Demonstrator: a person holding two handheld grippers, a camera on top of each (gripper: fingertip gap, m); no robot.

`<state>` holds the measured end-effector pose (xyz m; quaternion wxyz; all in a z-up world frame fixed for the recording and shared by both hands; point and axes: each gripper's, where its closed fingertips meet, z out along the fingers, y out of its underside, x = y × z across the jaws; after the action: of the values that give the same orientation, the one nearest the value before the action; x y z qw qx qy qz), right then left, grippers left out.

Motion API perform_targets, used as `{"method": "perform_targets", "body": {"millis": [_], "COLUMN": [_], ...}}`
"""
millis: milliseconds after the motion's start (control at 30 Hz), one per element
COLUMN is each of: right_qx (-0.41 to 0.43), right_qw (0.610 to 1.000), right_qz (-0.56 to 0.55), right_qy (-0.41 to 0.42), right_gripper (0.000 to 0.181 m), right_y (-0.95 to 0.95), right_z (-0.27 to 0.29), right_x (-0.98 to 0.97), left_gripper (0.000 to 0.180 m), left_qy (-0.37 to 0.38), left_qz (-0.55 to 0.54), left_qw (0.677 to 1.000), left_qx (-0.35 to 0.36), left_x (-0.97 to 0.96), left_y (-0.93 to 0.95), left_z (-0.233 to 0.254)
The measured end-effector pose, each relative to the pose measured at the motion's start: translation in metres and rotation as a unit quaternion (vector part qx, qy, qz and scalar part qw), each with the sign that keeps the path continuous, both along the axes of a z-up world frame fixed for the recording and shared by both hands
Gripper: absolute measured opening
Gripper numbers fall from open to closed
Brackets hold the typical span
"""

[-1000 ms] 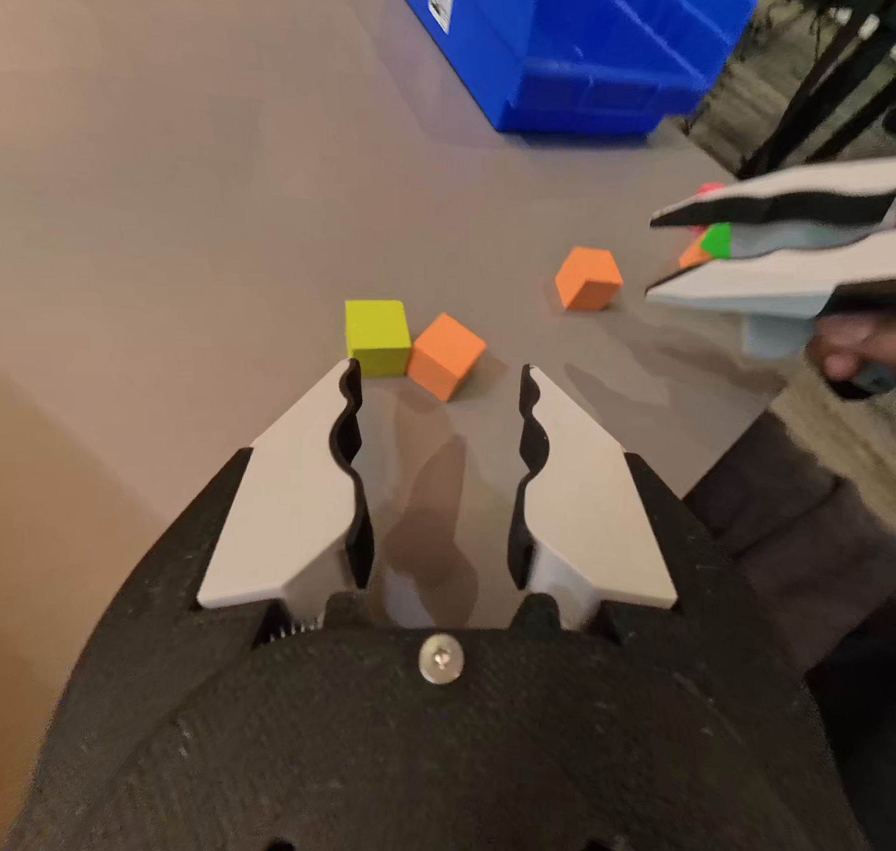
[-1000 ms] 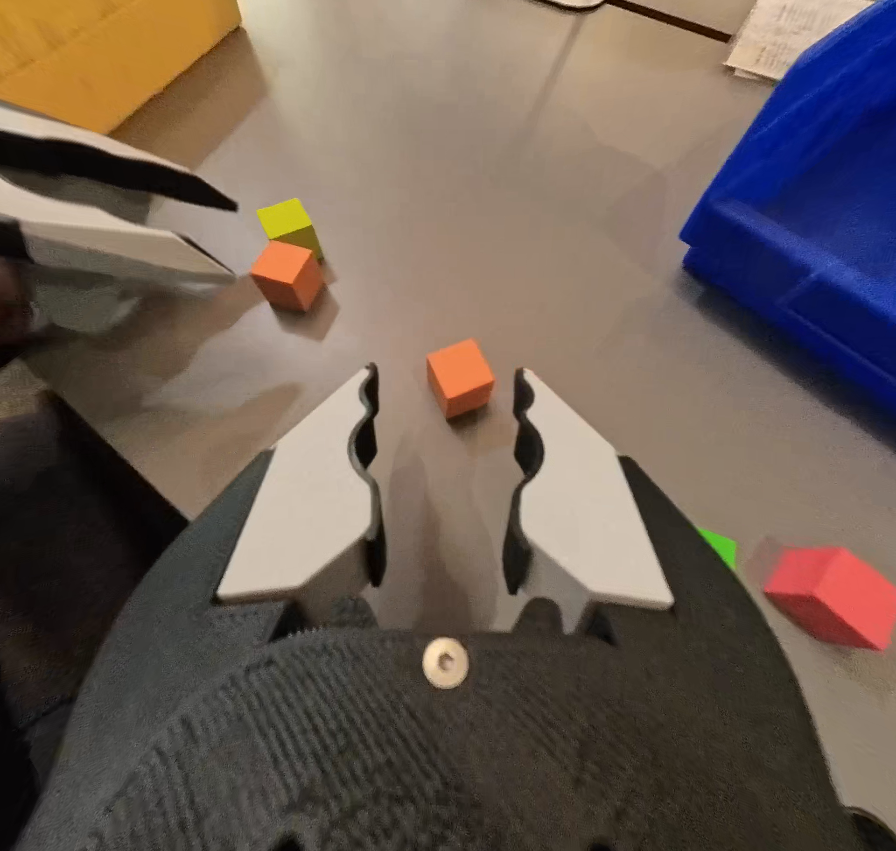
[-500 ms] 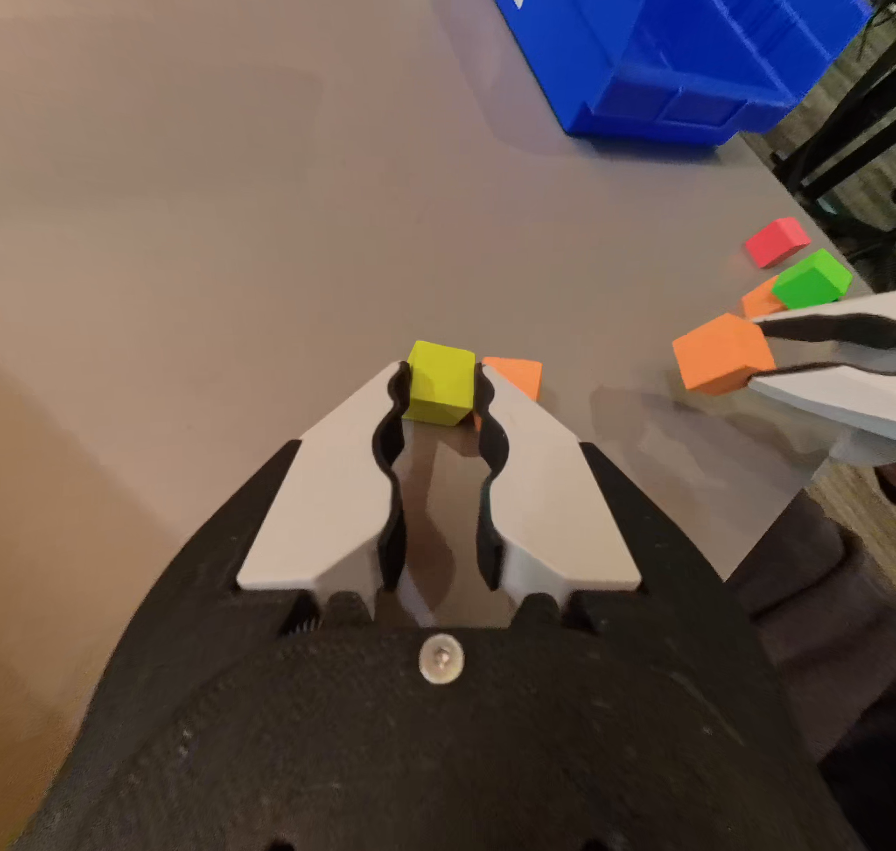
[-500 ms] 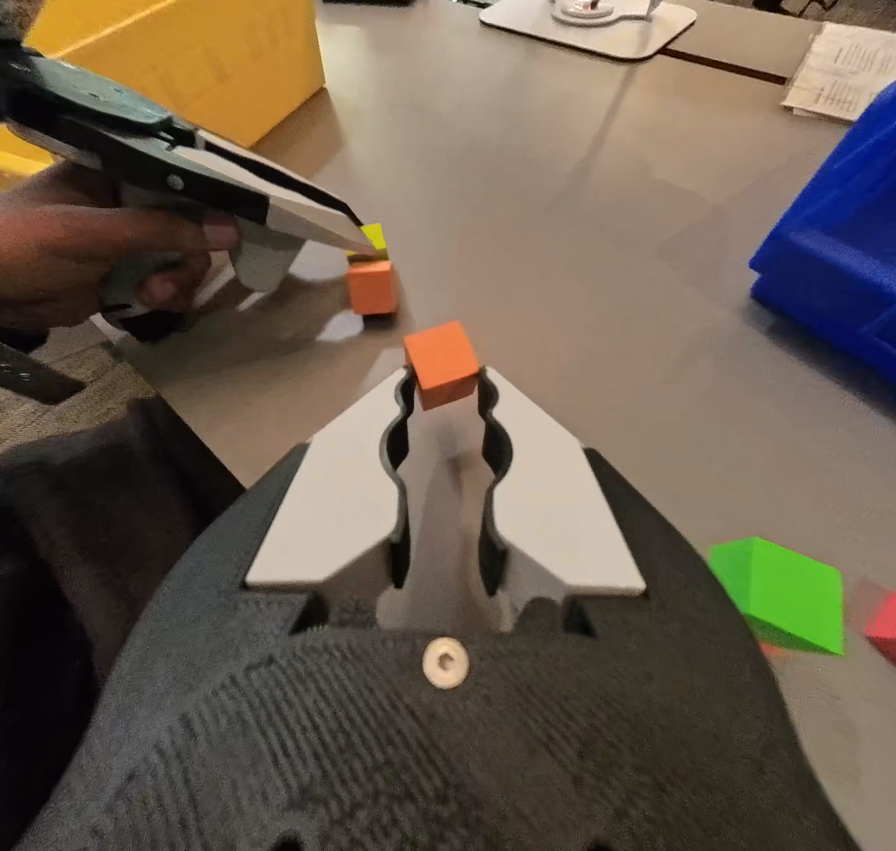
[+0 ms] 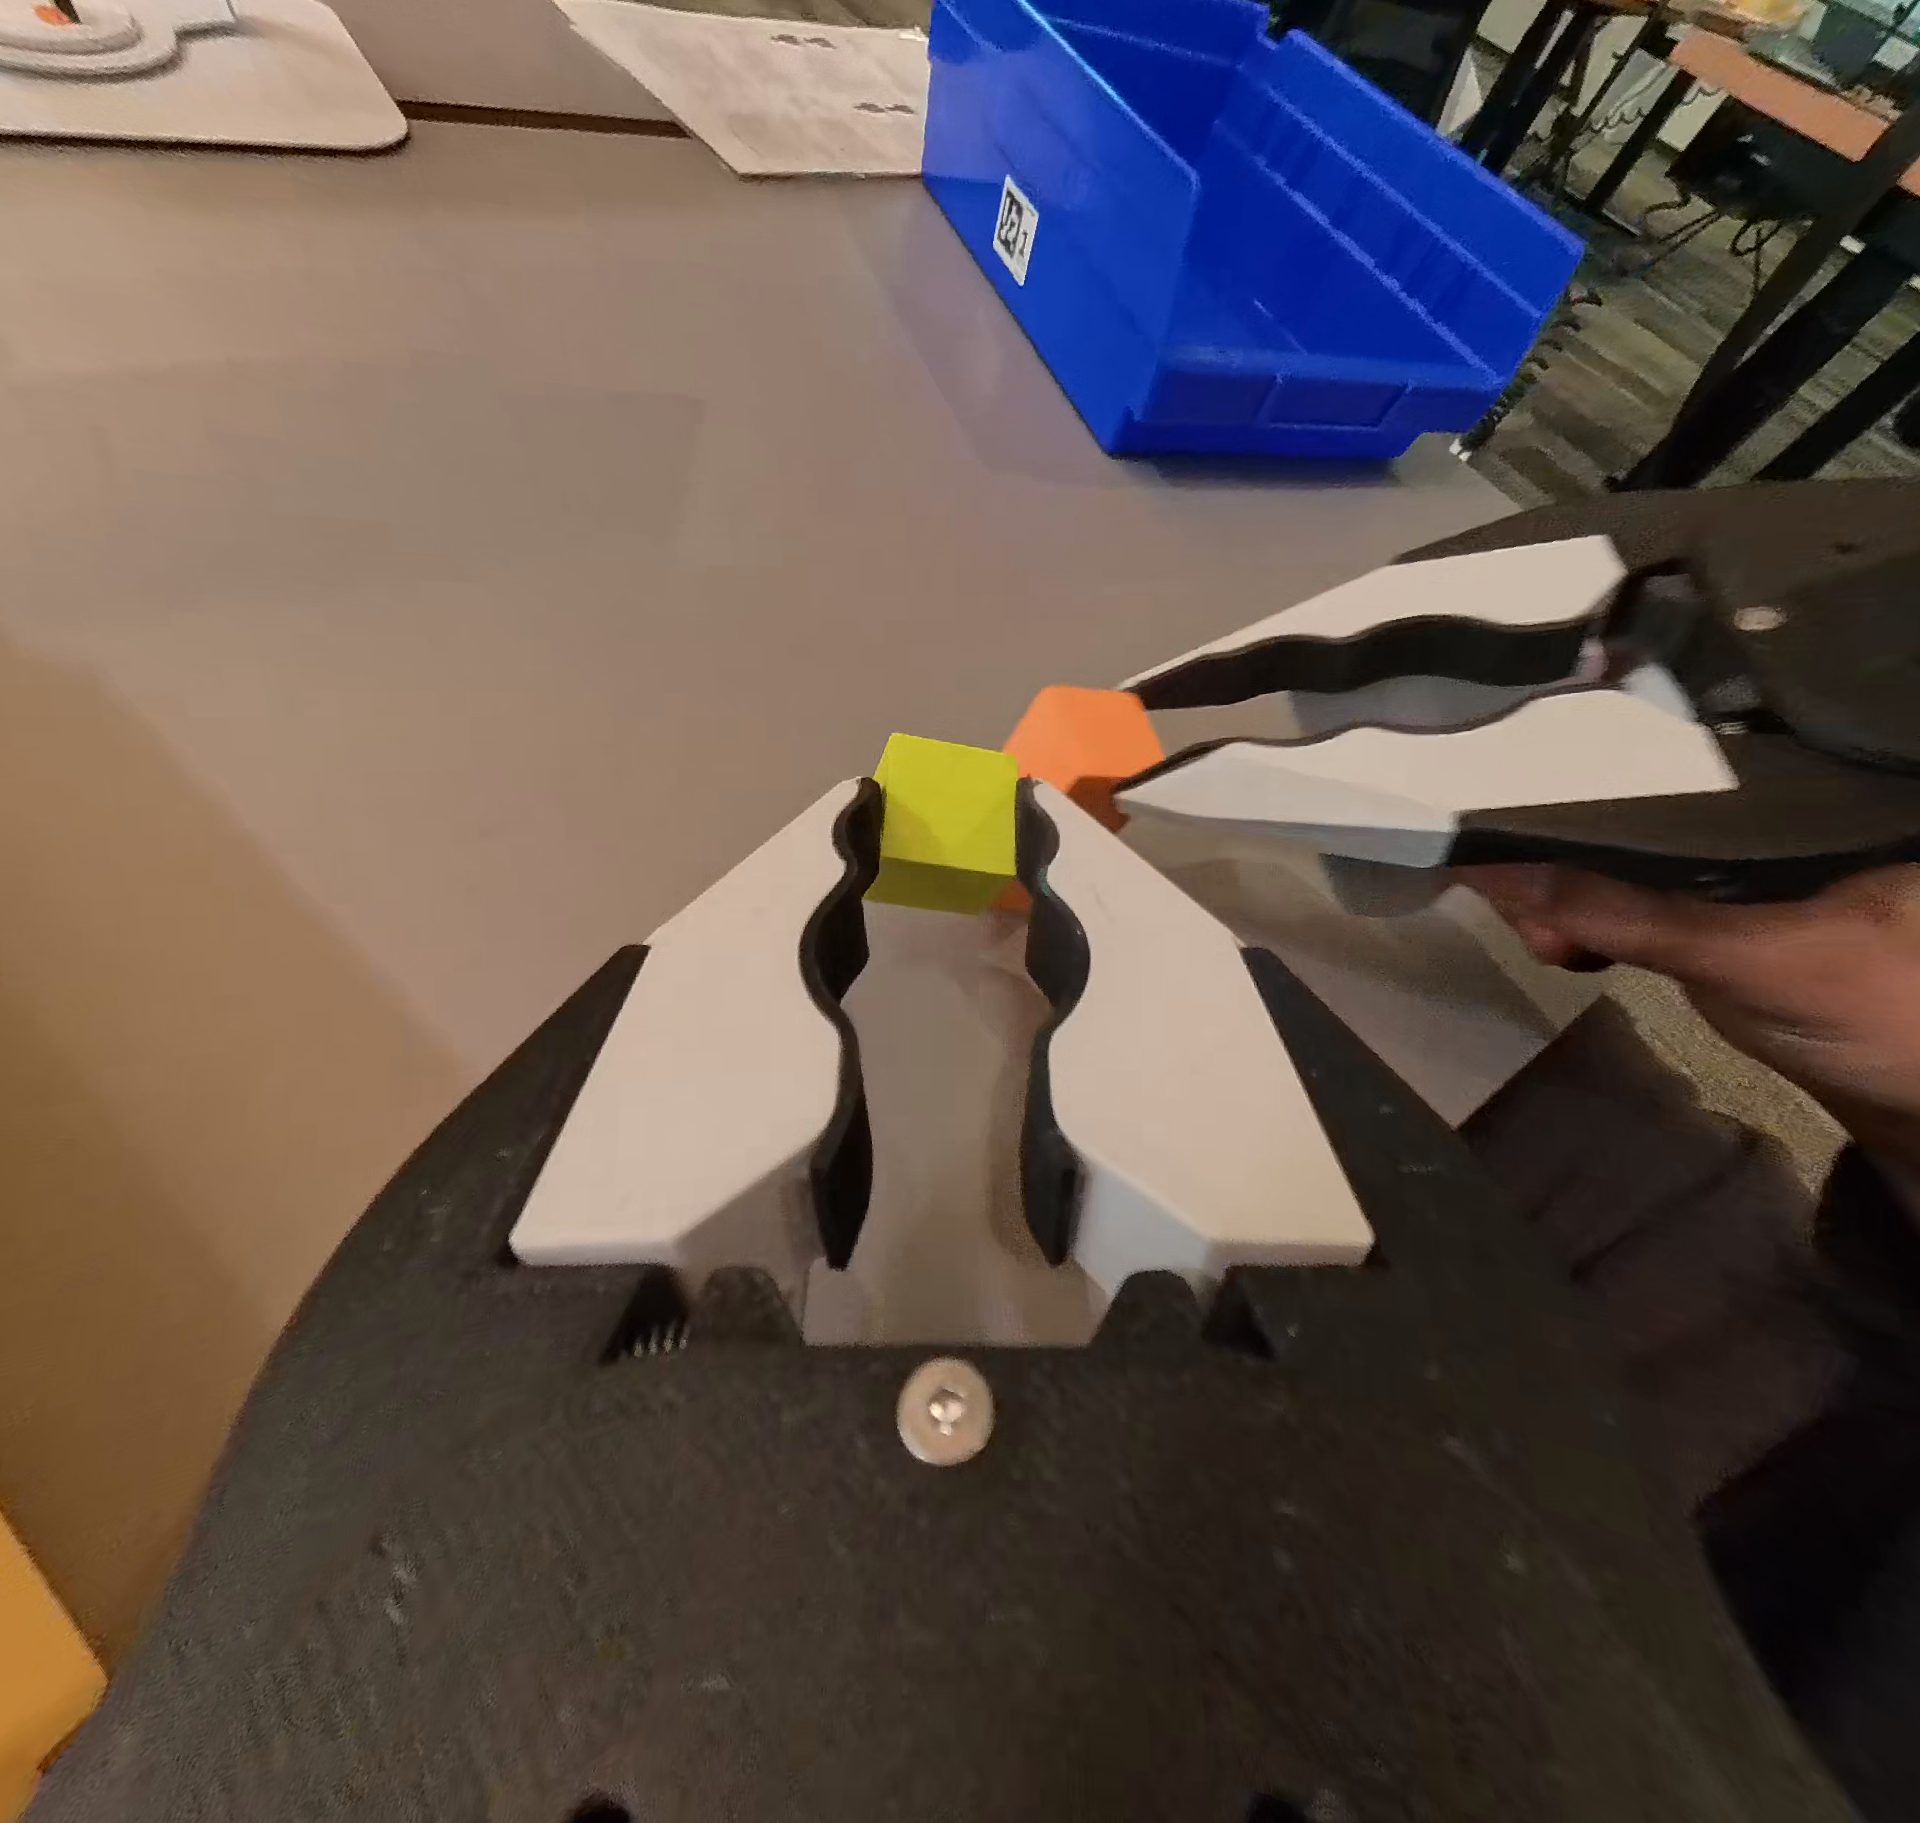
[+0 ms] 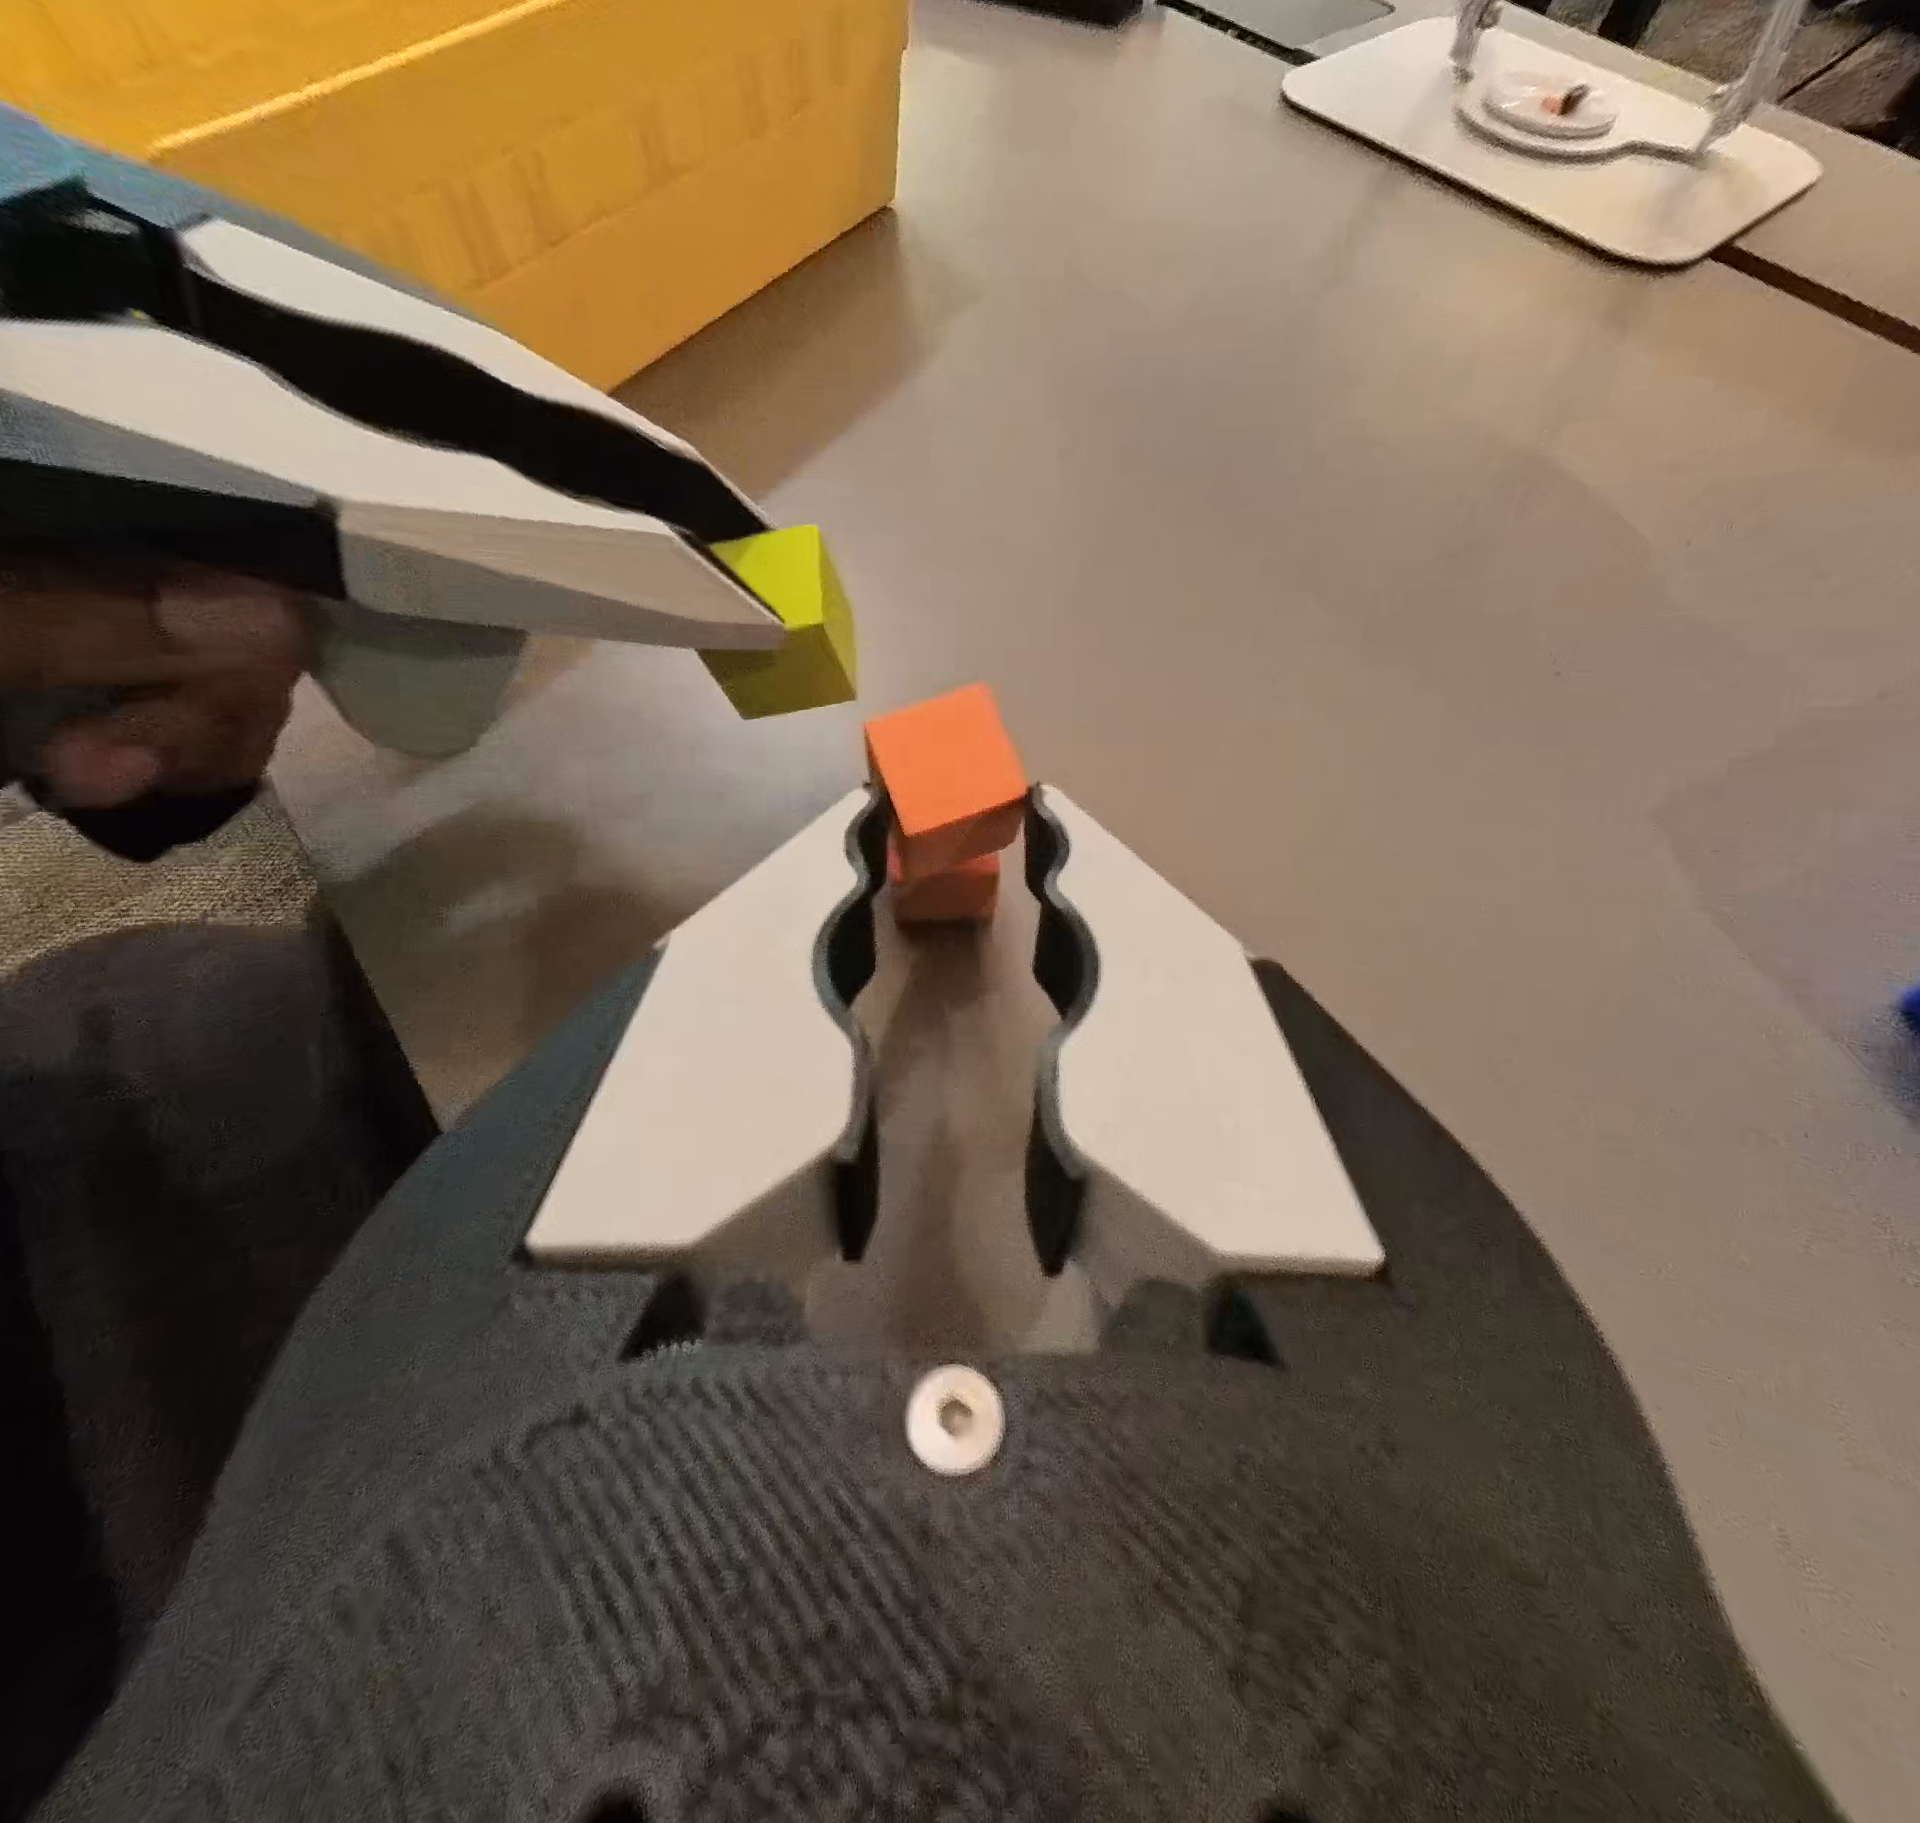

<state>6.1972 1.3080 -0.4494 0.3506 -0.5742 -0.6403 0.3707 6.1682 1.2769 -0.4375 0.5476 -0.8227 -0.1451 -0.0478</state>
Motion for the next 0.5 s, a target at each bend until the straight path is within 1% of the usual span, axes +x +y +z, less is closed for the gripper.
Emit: {"method": "perform_targets", "body": {"millis": [100,133,167,300,400,500], "right_qx": [-0.011,-0.015,-0.012,0.021,0.018,0.018], "right_qw": [1.0,1.0,1.0,0.999,0.997,0.993], "right_qz": [0.008,0.006,0.001,-0.034,-0.066,-0.11], "right_qy": [-0.01,-0.007,-0.003,0.012,0.028,0.043], "right_gripper": [0.025,0.029,0.032,0.037,0.038,0.038], "right_y": [-0.003,-0.003,-0.002,0.013,0.026,0.043], "right_z": [-0.008,-0.008,-0.006,0.012,0.028,0.039], "right_x": [-0.006,-0.006,-0.004,0.017,0.041,0.068], "left_gripper": [0.021,0.021,0.021,0.021,0.021,0.022], "left_qy": [-0.002,-0.001,0.001,0.009,0.014,0.011], "left_qz": [-0.002,-0.003,-0.005,-0.035,-0.058,-0.069], "left_qw": [1.0,1.0,1.0,0.999,0.998,0.997], "left_qx": [0.008,0.011,0.013,0.011,-0.004,-0.042], "left_x": [0.003,0.004,0.005,0.014,0.022,0.026], "left_y": [-0.004,-0.004,-0.003,0.01,0.024,0.032], "left_z": [0.009,0.012,0.015,0.021,0.017,0.005]}}
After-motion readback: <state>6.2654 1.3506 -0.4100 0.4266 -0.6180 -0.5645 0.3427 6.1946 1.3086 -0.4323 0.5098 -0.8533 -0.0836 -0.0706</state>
